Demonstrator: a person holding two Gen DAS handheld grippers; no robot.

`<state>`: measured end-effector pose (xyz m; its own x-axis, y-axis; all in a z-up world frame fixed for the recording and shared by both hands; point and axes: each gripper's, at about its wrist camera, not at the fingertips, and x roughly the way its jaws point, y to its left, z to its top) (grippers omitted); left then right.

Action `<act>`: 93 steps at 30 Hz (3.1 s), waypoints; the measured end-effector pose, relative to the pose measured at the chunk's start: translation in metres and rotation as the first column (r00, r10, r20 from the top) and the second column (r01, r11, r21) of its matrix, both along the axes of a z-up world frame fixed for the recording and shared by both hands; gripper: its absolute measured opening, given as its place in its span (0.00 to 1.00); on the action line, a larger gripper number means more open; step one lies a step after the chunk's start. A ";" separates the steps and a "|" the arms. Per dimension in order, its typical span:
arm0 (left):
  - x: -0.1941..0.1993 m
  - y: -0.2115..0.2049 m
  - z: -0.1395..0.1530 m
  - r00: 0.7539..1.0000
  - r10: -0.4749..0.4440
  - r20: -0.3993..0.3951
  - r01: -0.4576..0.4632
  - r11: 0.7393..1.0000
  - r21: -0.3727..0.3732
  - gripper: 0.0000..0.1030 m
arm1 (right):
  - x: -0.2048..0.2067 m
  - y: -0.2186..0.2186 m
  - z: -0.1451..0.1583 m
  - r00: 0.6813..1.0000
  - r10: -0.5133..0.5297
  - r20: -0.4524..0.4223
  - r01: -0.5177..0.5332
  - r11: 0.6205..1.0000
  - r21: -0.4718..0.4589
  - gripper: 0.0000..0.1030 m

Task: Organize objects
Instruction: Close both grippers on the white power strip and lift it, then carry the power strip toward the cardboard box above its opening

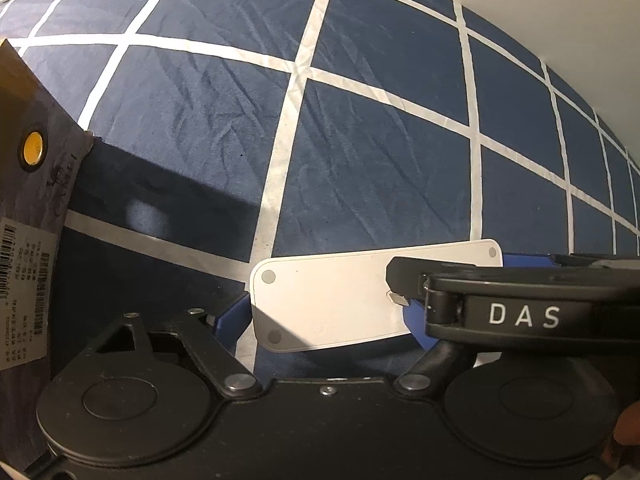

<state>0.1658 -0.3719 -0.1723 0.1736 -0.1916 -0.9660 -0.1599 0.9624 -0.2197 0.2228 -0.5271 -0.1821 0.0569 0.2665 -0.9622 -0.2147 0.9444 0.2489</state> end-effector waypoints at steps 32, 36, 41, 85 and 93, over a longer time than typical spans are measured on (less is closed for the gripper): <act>-0.075 0.006 0.086 0.988 -0.094 0.121 0.088 0.995 0.053 0.77 | -0.089 0.001 0.089 0.987 -0.080 0.141 0.073 0.996 0.049 0.86; -0.091 0.015 0.095 0.986 -0.096 0.133 0.089 0.994 0.059 0.77 | -0.107 0.009 0.097 0.984 -0.085 0.155 0.077 0.995 0.057 0.86; -0.110 0.031 0.105 0.985 -0.093 0.144 0.085 0.994 0.062 0.77 | -0.128 0.025 0.107 0.982 -0.086 0.168 0.077 0.995 0.060 0.86; -0.125 0.278 0.149 0.927 -0.326 0.183 0.309 0.944 0.115 0.77 | -0.187 0.277 0.149 0.925 -0.315 0.212 0.297 0.948 0.115 0.86; -0.103 0.314 0.132 0.940 -0.305 0.153 0.290 0.951 0.110 0.77 | -0.163 0.312 0.131 0.940 -0.288 0.184 0.271 0.956 0.109 0.86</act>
